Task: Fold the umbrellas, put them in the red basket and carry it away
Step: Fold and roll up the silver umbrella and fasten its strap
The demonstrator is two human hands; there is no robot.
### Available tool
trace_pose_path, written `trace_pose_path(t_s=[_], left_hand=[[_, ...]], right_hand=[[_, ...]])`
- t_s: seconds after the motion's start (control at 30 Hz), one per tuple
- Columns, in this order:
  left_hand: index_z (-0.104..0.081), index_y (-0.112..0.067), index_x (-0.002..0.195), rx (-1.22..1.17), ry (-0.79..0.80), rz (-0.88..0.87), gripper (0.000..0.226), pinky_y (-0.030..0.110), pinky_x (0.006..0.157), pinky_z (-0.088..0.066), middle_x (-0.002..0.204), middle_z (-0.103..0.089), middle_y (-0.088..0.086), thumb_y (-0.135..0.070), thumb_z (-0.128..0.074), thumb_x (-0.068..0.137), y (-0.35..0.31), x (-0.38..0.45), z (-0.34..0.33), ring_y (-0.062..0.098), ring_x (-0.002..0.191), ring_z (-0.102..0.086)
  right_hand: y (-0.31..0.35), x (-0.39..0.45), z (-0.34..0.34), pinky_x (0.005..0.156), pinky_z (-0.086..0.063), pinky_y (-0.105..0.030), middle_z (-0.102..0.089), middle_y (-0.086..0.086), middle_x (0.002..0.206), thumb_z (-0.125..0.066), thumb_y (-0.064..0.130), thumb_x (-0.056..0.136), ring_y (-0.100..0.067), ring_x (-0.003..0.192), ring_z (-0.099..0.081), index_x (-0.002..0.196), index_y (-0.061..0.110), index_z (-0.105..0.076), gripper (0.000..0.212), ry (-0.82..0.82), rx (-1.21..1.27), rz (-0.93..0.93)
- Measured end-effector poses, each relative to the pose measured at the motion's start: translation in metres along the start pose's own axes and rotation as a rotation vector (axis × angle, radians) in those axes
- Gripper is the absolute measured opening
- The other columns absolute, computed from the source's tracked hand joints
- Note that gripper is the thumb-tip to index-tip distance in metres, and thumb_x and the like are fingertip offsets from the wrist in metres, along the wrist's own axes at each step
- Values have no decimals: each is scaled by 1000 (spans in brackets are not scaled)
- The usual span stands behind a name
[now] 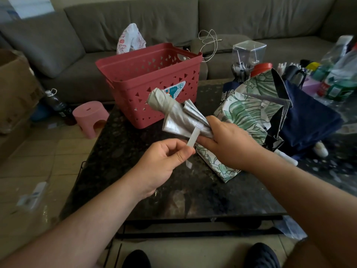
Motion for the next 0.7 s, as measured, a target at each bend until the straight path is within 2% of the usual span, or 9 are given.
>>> trace_pose_path(t_s=[0.03,0.1,0.23,0.37,0.47,0.57,0.63,0.7], left_hand=[[-80,-27,85,9,15,0,16,24,91,-54,97,-78,7,-40,-70,85,0,0,-2,13,95,-68],[-76,-22,88,3,38,-1,19,31,87,-56,85,-76,4,-38,-67,88,-1,1,-4,18,88,-69],[-73,-19,93,51,35,-2,20,28,82,-52,74,-74,-3,-36,-65,88,0,7,2,9,77,-67],[-72,-17,91,93,21,-9,11,17,70,-49,69,-72,-6,-23,-64,95,5,13,11,2,68,-64],[-75,-21,87,161,28,-14,26,17,77,-50,71,-72,-6,-6,-60,102,17,16,18,4,73,-65],[-79,-30,83,209,-3,-29,37,16,78,-50,76,-76,-6,-2,-62,101,18,19,23,3,77,-68],[-78,-25,94,199,-17,-25,29,11,78,-50,82,-78,-11,-1,-64,101,16,18,23,-2,82,-71],[-71,-32,104,240,-63,-40,27,5,80,-48,94,-77,-24,-5,-68,99,15,18,27,-14,92,-68]], right_hand=[[-1,1,1,65,-40,-39,-52,11,82,-54,59,100,-19,77,-56,102,21,-43,39,13,52,-12],[-3,1,5,66,-45,-40,-56,7,83,-56,56,99,-15,74,-56,99,21,-46,36,24,130,-34],[1,-1,11,59,-43,-32,-60,5,83,-60,55,98,-11,67,-56,96,24,-50,32,48,219,-76],[7,-4,12,54,-54,-49,-59,1,78,-65,48,98,-19,59,-59,98,20,-53,30,107,446,-100],[16,-7,11,55,-56,-52,-51,-2,72,-68,34,100,-20,56,-53,101,10,-55,27,194,634,-52],[31,-14,7,54,-55,-37,-55,10,67,-67,31,100,-12,56,-55,108,12,-59,22,281,696,32],[40,-18,3,55,-52,-31,-58,11,70,-68,39,98,-9,59,-54,112,13,-60,31,324,724,63],[47,-21,0,54,-48,-28,-56,9,75,-67,51,95,-6,61,-51,111,16,-60,39,336,720,78]])
Point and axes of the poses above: each hand's wrist, its own x-axis towards the middle knuckle, its own z-axis out of the back of the hand, y = z × x, the point moved 7 cm from there along x, towards the middle knuckle
